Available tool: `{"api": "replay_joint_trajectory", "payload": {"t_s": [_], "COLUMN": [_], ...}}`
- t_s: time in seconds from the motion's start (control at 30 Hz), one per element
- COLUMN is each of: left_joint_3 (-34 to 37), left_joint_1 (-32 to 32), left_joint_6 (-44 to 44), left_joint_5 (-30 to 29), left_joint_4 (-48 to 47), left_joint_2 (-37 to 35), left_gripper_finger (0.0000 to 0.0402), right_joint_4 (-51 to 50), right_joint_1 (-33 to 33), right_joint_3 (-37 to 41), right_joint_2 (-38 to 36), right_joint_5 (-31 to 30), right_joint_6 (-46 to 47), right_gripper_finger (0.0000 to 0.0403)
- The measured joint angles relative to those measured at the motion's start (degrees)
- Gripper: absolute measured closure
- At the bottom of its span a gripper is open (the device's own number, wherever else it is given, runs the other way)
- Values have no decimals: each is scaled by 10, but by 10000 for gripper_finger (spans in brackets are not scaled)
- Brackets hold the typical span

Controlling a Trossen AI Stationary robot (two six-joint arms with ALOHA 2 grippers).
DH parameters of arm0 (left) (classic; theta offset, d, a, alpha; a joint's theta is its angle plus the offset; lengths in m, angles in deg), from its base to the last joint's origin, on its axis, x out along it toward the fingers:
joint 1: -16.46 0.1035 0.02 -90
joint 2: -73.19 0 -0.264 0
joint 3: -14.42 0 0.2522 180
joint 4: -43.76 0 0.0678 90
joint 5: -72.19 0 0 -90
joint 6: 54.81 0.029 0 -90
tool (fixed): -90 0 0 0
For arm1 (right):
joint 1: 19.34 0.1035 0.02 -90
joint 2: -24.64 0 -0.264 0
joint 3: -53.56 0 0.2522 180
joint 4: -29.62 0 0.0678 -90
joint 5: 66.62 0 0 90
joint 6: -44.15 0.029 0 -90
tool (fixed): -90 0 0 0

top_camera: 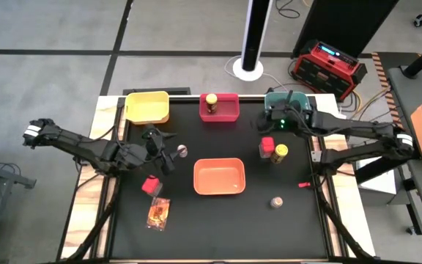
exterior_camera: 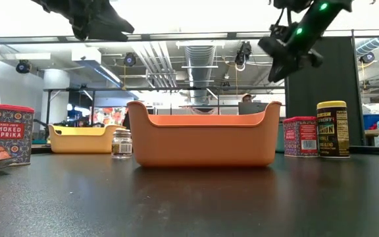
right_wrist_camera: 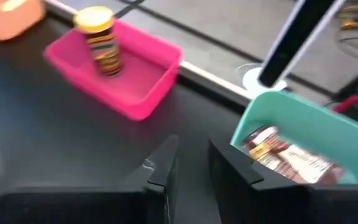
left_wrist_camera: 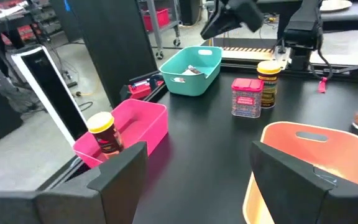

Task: Sort spices by type
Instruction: Put the left red seasoning can into the orange bin

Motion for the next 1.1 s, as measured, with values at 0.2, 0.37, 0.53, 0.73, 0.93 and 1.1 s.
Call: {"api": "replay_joint_trajectory", "payload": {"t_s": [0.2, 0.37, 0.53, 0.73, 0.93, 1.1], "left_joint_3": [0, 0, 0, -33, -133, -253], "left_joint_1": [0, 0, 0, -32, -85, -112], "left_joint_6": [-20, -74, -217, -377, -458, -506], "left_joint_5": [14, 68, 186, 253, 270, 270], "left_joint_4": [0, 0, -8, -125, -262, -458], "left_joint_2": [0, 0, 0, 21, 82, 155], "left_gripper_finger": [135, 135, 135, 135, 135, 135], "right_joint_4": [-16, -14, -12, -10, -8, -6], "right_joint_1": [69, 153, 221, 239, 239, 239], "right_joint_3": [0, 0, 1, 2, 5, 5], "right_joint_2": [-18, -17, -17, -11, 14, 35], "right_joint_5": [63, 64, -33, -100, -101, -101], "right_joint_6": [20, 20, 29, 29, 30, 29], "right_gripper_finger": [311, 300, 300, 311, 313, 298]}}
